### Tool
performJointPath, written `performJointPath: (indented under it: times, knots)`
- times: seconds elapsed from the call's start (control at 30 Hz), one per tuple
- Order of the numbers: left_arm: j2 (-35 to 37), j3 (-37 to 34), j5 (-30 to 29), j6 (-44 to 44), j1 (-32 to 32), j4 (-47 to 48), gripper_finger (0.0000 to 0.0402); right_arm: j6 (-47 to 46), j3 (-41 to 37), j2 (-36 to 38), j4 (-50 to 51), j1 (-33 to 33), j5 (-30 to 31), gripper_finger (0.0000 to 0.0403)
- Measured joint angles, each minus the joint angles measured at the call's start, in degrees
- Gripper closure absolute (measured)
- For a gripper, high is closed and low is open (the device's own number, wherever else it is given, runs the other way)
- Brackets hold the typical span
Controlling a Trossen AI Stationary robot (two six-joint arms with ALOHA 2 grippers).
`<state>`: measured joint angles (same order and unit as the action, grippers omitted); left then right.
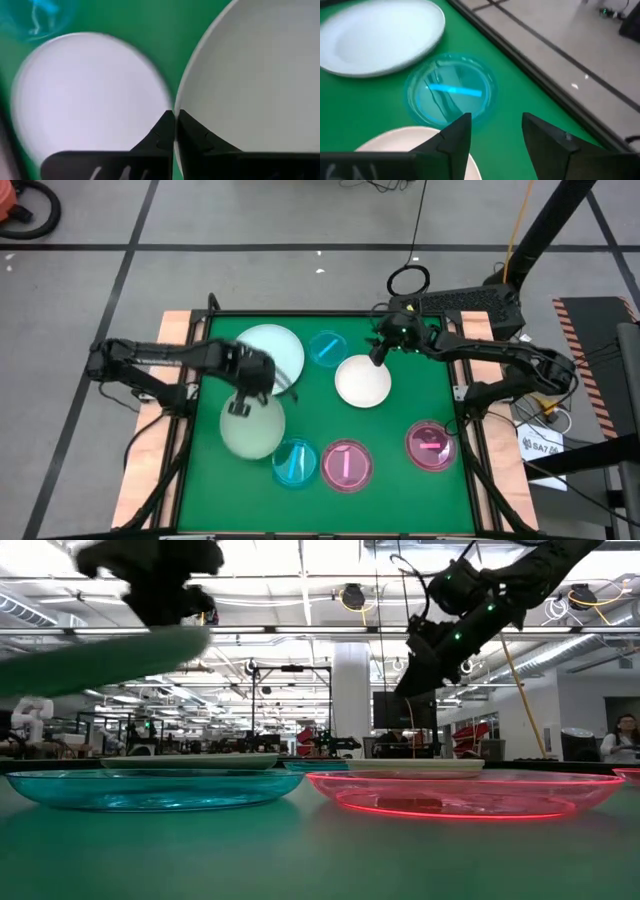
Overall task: Stack plastic plates
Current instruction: Stack the green plate on top of the blue plate
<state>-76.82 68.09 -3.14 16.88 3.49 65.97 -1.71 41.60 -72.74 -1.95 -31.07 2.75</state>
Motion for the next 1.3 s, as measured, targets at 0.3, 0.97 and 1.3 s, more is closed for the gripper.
performJointPath:
  times: [0.3, 0.97, 1.3]
  knots:
    - [-1.0, -0.24, 0.31, -1.22, 27.17, -12.46, 0.0394, 0.99, 0.0, 1.72, 1.24, 0.02, -1.54, 0.0234]
    - [-18.07, -0.28, 9.1, -0.67, 49.05, -12.56, 0.0394, 1.34, 0.0, 1.7, 2.19, 0.02, -1.56, 0.0234]
    - [-19.56, -0.28, 7.66, 0.6, 49.0, -12.62, 0.037, 1.29, 0.0, 1.67, 2.22, 0.02, -1.45, 0.0234]
